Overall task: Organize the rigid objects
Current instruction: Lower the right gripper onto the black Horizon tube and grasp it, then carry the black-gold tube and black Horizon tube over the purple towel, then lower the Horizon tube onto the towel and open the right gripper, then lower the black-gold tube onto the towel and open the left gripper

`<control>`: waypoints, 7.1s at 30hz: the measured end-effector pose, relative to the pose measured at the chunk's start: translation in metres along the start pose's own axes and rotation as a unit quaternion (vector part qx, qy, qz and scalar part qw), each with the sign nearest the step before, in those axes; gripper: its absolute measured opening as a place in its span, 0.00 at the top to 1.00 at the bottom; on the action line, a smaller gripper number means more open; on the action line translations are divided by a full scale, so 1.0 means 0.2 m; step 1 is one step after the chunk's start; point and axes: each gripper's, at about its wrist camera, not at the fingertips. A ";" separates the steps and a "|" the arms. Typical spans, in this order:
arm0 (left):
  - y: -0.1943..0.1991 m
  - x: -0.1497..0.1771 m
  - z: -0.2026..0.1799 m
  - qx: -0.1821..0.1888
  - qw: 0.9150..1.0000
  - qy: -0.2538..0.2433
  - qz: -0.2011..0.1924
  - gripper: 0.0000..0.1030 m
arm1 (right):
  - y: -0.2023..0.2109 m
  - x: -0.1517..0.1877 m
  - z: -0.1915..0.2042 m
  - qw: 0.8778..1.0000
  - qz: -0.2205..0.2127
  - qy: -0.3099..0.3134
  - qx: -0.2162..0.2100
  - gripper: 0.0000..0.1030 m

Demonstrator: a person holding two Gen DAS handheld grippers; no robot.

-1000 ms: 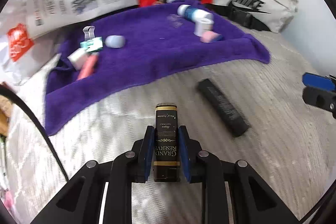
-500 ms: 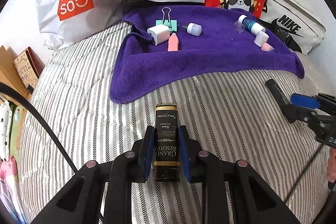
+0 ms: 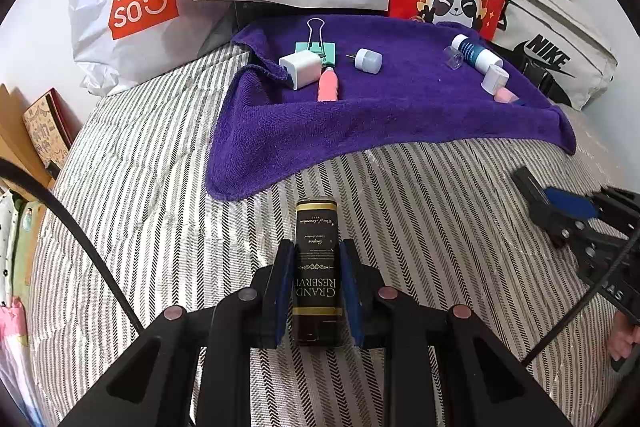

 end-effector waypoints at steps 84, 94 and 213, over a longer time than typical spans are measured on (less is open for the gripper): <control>-0.10 -0.92 0.00 0.087 0.995 -0.043 -0.018 0.78 | -0.01 -0.88 -0.48 0.997 -0.030 -0.018 -0.071 0.88; -0.15 -0.92 -0.02 0.089 0.995 -0.052 -0.007 0.78 | -0.16 -0.88 -0.52 0.996 0.006 -0.024 -0.085 0.98; -0.42 -0.85 -0.24 0.038 0.987 -0.123 0.091 0.74 | -0.17 -0.85 -0.54 0.998 0.015 0.003 -0.059 0.60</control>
Point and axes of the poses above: each gripper's, at about its wrist camera, not at the fingertips, and y roughly against the way its jaws point, z to its left, x to its underside, and after that the axes turned 8 degrees about z, right-handed
